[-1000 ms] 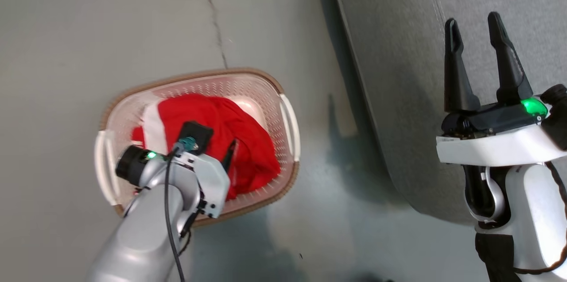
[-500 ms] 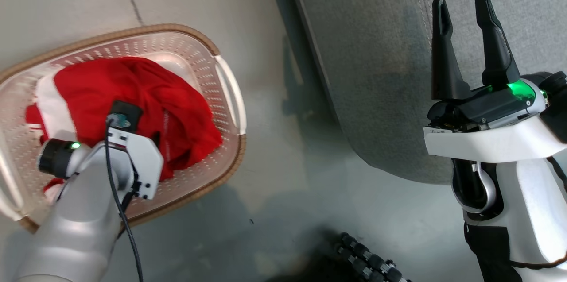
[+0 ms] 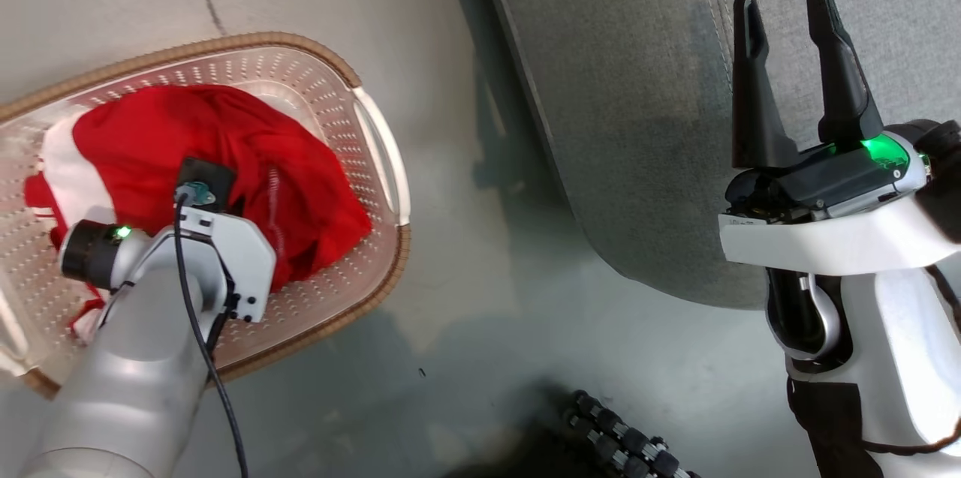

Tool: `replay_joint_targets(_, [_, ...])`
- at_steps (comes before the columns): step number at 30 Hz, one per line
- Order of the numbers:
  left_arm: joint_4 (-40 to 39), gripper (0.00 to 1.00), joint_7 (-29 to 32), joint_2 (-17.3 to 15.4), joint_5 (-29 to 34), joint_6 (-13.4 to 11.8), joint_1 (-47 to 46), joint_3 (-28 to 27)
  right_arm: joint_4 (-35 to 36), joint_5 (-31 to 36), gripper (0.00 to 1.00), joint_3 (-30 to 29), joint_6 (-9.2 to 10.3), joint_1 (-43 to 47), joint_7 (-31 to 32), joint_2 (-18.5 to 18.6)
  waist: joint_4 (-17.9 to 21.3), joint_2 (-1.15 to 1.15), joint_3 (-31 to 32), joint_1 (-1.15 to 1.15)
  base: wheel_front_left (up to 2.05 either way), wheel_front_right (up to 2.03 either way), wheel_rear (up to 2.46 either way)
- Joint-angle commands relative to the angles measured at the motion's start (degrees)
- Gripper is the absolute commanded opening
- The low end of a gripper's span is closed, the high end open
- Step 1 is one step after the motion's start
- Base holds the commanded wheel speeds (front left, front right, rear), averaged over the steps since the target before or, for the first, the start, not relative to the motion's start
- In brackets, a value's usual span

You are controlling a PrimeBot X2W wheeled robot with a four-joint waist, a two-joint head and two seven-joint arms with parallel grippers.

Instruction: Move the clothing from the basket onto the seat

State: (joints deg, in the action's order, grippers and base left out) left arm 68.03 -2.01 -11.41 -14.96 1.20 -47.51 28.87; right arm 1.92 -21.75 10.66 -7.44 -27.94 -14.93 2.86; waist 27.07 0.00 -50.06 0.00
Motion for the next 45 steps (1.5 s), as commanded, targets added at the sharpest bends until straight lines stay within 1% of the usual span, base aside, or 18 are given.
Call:
replay_joint_targets(1, [0.01,0.00,-1.32,0.64,-0.12,0.32,-0.64,0.10,-0.57,0.72,1.00,-0.10,-0.09,-0.33,-0.36,0.12,-1.65,0.00,1.74,0.00,0.00,0.00,0.00])
replay_joint_targets(3, [-0.05,0.00,-3.43,1.48,-0.58,0.55,-0.09,0.10,-1.26,1.77,1.00,-0.14,-0.09,-0.01,-0.32,0.13,-3.06,0.00,3.31,0.00,0.00,0.00,0.00])
replay_joint_targets(4, [-0.05,0.00,-3.43,1.48,-0.58,0.55,-0.09,0.10,-1.26,1.77,1.00,-0.14,-0.09,-0.01,-0.32,0.13,-3.06,0.00,3.31,0.00,0.00,0.00,0.00])
replay_joint_targets(7, [-0.47,0.00,-6.82,3.27,-1.59,0.63,0.95,-0.42,-2.45,3.54,1.00,-0.26,-0.09,0.72,-0.32,0.16,-5.43,0.00,5.98,0.00,0.00,0.00,0.00])
replay_joint_targets(12, [-1.88,0.00,-11.19,5.81,-3.27,1.50,2.54,-0.89,-4.06,6.71,1.00,-0.75,-0.09,2.01,0.34,0.19,-9.87,0.00,10.74,0.00,0.00,0.00,0.00])
replay_joint_targets(13, [-2.98,0.00,-12.17,6.44,-4.02,2.01,3.62,-1.04,-4.18,7.78,1.00,-1.17,-0.09,2.65,1.13,0.19,-11.56,0.00,12.71,0.00,0.00,0.00,0.00])
replay_joint_targets(18, [-7.29,0.00,-13.15,7.68,-5.00,2.75,6.89,-1.08,-3.53,9.84,1.00,-2.43,-0.07,4.56,3.36,0.22,-15.07,0.00,17.45,0.00,0.00,0.00,0.00])
replay_joint_targets(26, [-19.80,0.00,-13.23,7.92,-4.69,2.35,13.05,-1.74,-1.96,10.80,1.00,-3.53,-0.07,7.35,6.04,0.34,-18.29,0.00,23.28,0.00,0.00,0.00,0.00])
replay_joint_targets(36, [-35.48,0.00,-13.24,7.82,-5.21,2.32,20.68,-4.25,-2.09,10.54,1.00,-4.49,-0.07,11.81,8.26,1.15,-22.52,0.00,31.81,0.00,0.00,0.00,0.00])
replay_joint_targets(45, [-45.89,0.00,-13.21,7.18,-5.99,1.46,25.19,-5.65,-1.96,10.18,1.00,-5.92,-0.07,16.48,10.14,1.35,-25.15,0.00,39.01,0.00,0.00,0.00,0.00])
